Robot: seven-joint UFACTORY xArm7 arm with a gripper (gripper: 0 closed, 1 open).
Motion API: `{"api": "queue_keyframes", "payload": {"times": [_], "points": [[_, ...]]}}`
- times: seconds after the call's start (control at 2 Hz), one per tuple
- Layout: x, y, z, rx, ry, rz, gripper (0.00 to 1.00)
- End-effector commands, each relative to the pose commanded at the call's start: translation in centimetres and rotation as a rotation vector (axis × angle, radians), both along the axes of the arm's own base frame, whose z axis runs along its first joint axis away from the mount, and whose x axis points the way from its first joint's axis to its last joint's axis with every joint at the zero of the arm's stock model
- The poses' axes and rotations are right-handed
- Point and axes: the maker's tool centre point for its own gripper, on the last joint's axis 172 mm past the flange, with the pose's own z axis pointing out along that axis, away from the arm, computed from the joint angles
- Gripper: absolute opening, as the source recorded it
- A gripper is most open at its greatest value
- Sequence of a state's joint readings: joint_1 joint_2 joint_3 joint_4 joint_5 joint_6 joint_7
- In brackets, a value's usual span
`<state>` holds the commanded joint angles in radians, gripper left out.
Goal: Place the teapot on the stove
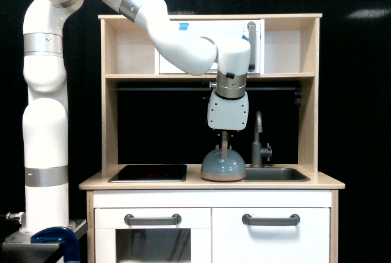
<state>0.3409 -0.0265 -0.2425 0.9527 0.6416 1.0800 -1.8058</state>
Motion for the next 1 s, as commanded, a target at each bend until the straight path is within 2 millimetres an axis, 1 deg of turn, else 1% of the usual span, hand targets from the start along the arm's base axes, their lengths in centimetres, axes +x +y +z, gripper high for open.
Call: {"api": "queue_keyframes", "payload": {"times": [0.5,1.0], "points": [[-4.3,0.6,2.0,0.0,0.0,0.0,0.0],[-12.9,0.3,2.9,0.0,0.0,0.0,0.0]]}}
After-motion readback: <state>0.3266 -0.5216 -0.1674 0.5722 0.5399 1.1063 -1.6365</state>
